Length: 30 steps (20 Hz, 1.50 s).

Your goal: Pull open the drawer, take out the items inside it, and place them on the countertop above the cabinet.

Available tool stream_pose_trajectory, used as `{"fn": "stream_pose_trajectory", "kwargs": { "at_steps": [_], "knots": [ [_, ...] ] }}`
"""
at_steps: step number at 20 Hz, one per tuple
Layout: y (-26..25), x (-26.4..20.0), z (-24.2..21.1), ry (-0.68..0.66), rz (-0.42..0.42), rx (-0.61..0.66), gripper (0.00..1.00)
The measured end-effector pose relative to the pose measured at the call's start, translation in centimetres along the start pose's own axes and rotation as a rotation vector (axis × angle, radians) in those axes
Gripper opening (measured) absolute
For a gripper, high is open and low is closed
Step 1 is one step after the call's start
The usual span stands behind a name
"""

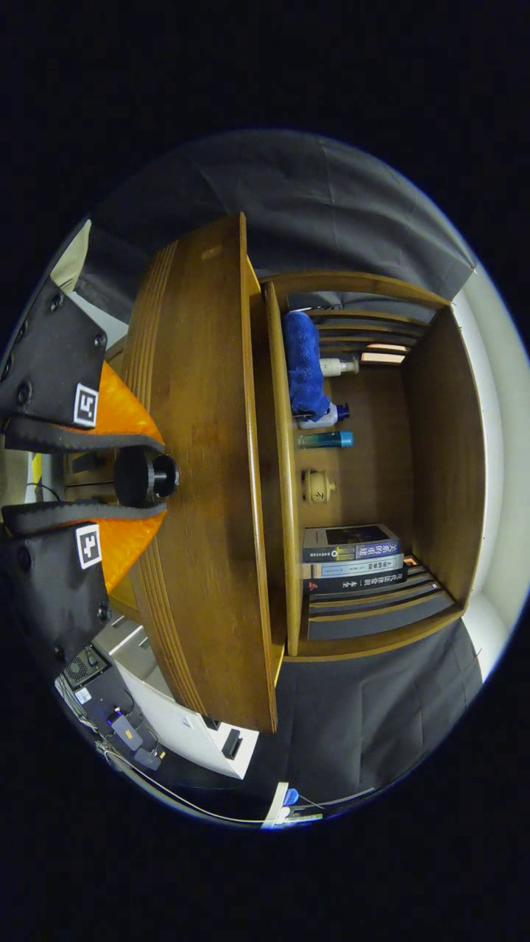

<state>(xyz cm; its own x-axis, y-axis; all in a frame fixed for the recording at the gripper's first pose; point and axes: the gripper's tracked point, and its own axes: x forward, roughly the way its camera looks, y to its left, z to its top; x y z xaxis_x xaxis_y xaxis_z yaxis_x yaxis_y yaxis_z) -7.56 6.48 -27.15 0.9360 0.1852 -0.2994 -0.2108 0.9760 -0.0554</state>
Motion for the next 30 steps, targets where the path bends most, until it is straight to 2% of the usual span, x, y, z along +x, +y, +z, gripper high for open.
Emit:
{"fn": "stream_pose_trajectory", "kwargs": {
  "at_steps": [5, 7, 13, 18, 19, 23, 29, 30],
  "knots": [
    [0.2, -3.1, -0.9, 0.006, 0.006, -0.003, 0.34],
    [0.3, -3.6, -1.1, 0.001, 0.009, 0.005, 0.28],
    [0.6, -6.4, -1.8, 0.006, 0.014, 0.001, 0.28],
    [0.5, -6.2, -2.0, 0.041, -0.011, 0.025, 0.28],
    [0.5, -6.3, -2.2, 0.077, -0.026, 0.048, 0.37],
    [1.0, -7.5, 1.7, 0.040, -0.035, 0.069, 0.52],
    [2.6, -7.5, 9.6, -0.019, 0.033, 0.019, 0.83],
    [2.7, -7.1, 10.8, -0.027, 0.039, 0.022, 0.83]
  ]
}}
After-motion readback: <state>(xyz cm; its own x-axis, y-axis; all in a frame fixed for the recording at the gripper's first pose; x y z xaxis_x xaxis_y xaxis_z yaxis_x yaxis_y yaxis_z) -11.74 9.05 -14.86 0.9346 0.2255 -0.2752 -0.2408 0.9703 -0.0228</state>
